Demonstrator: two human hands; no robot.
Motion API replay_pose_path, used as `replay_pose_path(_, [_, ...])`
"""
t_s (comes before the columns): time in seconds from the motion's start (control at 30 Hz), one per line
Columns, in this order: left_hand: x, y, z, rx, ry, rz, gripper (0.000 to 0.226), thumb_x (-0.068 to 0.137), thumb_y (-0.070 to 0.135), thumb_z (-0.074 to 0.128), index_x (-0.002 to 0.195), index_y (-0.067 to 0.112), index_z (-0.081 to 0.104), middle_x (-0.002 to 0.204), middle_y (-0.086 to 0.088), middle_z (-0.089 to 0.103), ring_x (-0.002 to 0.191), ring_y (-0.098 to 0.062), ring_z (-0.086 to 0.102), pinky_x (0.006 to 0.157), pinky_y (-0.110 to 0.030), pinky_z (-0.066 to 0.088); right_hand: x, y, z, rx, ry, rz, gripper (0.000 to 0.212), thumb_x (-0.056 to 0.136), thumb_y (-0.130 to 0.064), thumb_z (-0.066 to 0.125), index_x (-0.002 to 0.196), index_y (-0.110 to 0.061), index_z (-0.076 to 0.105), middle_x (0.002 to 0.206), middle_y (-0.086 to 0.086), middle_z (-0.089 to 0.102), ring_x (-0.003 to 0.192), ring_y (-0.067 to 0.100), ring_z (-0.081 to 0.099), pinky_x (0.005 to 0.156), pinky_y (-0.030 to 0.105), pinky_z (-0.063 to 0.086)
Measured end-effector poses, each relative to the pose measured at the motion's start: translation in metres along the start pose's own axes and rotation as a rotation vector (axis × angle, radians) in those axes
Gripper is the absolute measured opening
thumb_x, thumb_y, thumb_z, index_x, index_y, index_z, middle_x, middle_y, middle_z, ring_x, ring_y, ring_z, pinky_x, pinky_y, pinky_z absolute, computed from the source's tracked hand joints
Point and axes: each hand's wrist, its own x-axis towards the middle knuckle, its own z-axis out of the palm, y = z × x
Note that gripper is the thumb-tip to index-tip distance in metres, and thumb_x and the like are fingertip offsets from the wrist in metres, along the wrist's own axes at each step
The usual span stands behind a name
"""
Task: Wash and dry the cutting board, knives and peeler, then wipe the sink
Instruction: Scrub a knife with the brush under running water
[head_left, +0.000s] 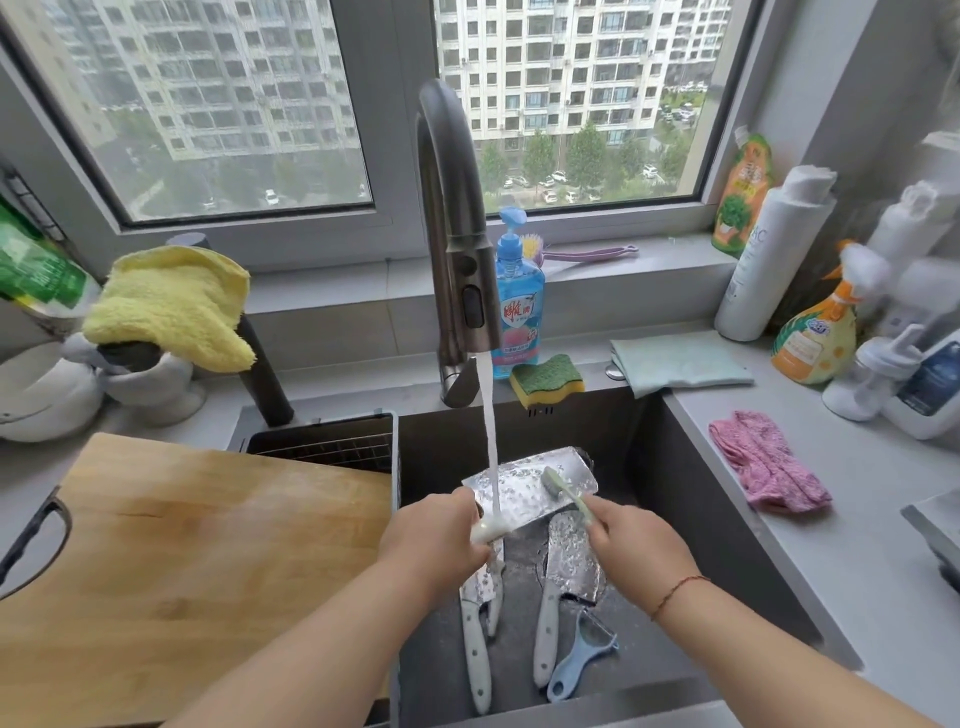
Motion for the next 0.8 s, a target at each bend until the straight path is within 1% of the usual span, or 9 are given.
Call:
replay_pose_path(0.07, [0.0,0.0,-0.001,-0.006,0.005,-0.006,0.035,0.086,0.046,0.062,0.109,0.023,0.051,0.097,0.004,0.062,0.085,-0.019,0.057,0.065,-0.029,0.042,-0.01,-0.01,0.002,0.059,-0.049,-0.062,0.032,0.099,-0.033,0.036,0.126,-0.038,0.053,0.079,-0.007,0.063,0.074,0.014,0.059,0.057,0.03,0.043])
replay_pose_path(0.17, [0.001,0.001,-0.003,-0.026,0.009,-0.012,0.032,0.087,0.044,0.061,0.108,0.023,0.051,0.095,0.004,0.061,0.085,-0.019,0.058,0.064,-0.028,0.041,-0.029,-0.025,0.009,0.123,-0.081,-0.15,0.039,0.099,-0.036,0.036,0.137,-0.043,0.043,0.095,-0.006,0.069,0.081,0.011,0.063,0.068,0.031,0.053])
replay_pose_path(0.27, [0.0,0.0,-0.005,-0.024,0.003,-0.009,0.034,0.086,0.045,0.062,0.109,0.022,0.051,0.1,0.003,0.063,0.085,-0.019,0.058,0.065,-0.028,0.042,-0.013,-0.007,0.005,0.027,-0.02,-0.038,0.04,0.1,-0.034,0.034,0.138,-0.04,0.043,0.095,-0.006,0.067,0.078,0.013,0.059,0.063,0.03,0.046])
replay_pose_path(0.37, [-0.001,-0.001,-0.004,0.012,-0.004,-0.004,0.036,0.087,0.045,0.062,0.111,0.021,0.051,0.1,0.003,0.063,0.085,-0.019,0.058,0.065,-0.029,0.041,-0.005,0.009,-0.003,-0.033,0.005,0.093,0.039,0.1,-0.032,0.033,0.137,-0.037,0.046,0.106,-0.004,0.068,0.093,0.018,0.062,0.073,0.033,0.05])
replay_pose_path(0.53, [-0.001,0.001,-0.003,-0.014,0.001,-0.016,0.035,0.087,0.045,0.061,0.113,0.023,0.052,0.101,0.005,0.063,0.084,-0.017,0.056,0.066,-0.028,0.043,-0.036,-0.019,0.009,0.165,-0.141,-0.118,0.039,0.1,-0.034,0.039,0.137,-0.041,0.045,0.084,-0.005,0.067,0.071,0.013,0.061,0.058,0.025,0.046])
replay_pose_path(0.6, [-0.001,0.001,-0.002,-0.028,0.002,-0.022,0.035,0.087,0.045,0.061,0.113,0.023,0.052,0.102,0.006,0.063,0.085,-0.016,0.056,0.066,-0.028,0.042,-0.028,-0.012,0.005,0.161,-0.087,-0.059,0.039,0.1,-0.033,0.039,0.137,-0.04,0.046,0.083,-0.006,0.066,0.068,0.012,0.058,0.057,0.022,0.044])
replay_pose_path(0.7, [-0.002,0.0,-0.002,-0.021,0.002,-0.022,0.034,0.087,0.044,0.06,0.112,0.022,0.053,0.101,0.005,0.063,0.087,-0.017,0.058,0.066,-0.028,0.041,-0.017,0.002,-0.003,0.079,-0.01,0.09,0.04,0.1,-0.03,0.037,0.137,-0.034,0.048,0.098,-0.005,0.069,0.083,0.014,0.062,0.071,0.03,0.051])
replay_pose_path(0.73, [-0.002,0.001,-0.002,-0.015,0.002,-0.021,0.034,0.087,0.044,0.06,0.112,0.022,0.053,0.102,0.005,0.063,0.088,-0.017,0.059,0.066,-0.028,0.041,-0.019,0.0,-0.004,0.069,-0.017,0.088,0.038,0.1,-0.03,0.036,0.135,-0.033,0.05,0.098,-0.004,0.069,0.085,0.015,0.062,0.072,0.032,0.052])
replay_pose_path(0.8, [-0.002,0.001,-0.003,-0.016,0.003,-0.019,0.033,0.088,0.044,0.06,0.112,0.023,0.052,0.103,0.005,0.063,0.088,-0.017,0.058,0.065,-0.028,0.04,-0.028,-0.014,-0.002,0.104,-0.076,0.006,0.035,0.1,-0.031,0.036,0.131,-0.037,0.051,0.085,-0.005,0.068,0.075,0.013,0.061,0.064,0.03,0.048])
